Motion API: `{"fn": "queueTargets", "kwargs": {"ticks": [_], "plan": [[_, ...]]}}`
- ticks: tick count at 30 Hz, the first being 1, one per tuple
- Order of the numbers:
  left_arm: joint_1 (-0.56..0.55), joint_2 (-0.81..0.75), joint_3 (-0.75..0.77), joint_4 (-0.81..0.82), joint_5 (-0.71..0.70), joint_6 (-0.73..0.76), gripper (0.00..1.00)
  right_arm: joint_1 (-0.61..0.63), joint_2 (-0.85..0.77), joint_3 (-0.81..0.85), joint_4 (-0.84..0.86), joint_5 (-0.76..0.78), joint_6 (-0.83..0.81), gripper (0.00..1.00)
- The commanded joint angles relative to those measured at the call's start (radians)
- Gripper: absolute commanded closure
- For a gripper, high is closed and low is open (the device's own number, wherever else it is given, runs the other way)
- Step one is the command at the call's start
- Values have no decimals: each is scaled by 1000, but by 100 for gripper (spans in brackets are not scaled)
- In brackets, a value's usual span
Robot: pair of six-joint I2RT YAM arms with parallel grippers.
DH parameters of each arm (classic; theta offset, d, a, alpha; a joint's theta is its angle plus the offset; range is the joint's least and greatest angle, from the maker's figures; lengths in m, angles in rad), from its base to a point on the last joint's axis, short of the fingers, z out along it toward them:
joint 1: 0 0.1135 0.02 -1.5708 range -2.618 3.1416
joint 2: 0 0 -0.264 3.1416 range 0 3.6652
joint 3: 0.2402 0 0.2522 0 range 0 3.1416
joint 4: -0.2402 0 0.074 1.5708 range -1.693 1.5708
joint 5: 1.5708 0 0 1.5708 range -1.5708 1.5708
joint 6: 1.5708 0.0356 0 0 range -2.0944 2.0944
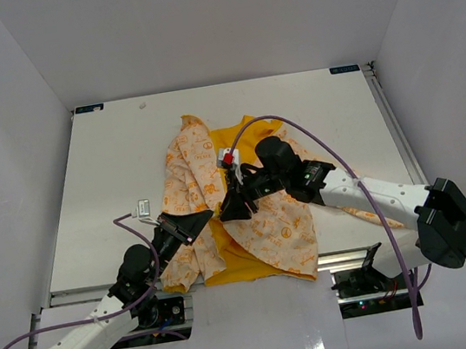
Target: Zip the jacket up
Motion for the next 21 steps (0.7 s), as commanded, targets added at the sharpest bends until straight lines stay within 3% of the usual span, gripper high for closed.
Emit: {"fn": "queueTargets", "kwargs": {"ticks": [1, 7, 9, 11, 21], "plan": [[2, 0, -164, 12, -4, 6, 100, -5, 12, 53, 27, -31, -20, 57], [2, 2, -163, 13, 1, 6, 100, -5, 39, 57, 49, -69, -15, 67], [2, 2, -160, 10, 3, 9, 100, -4, 41, 53, 53, -67, -14, 74], [1, -2, -160, 6, 9, 10, 100, -3, 42, 51, 57, -57, -12, 92], [2, -42, -147, -74, 46, 42, 100, -53, 53, 70, 61, -33, 10, 92]]}}
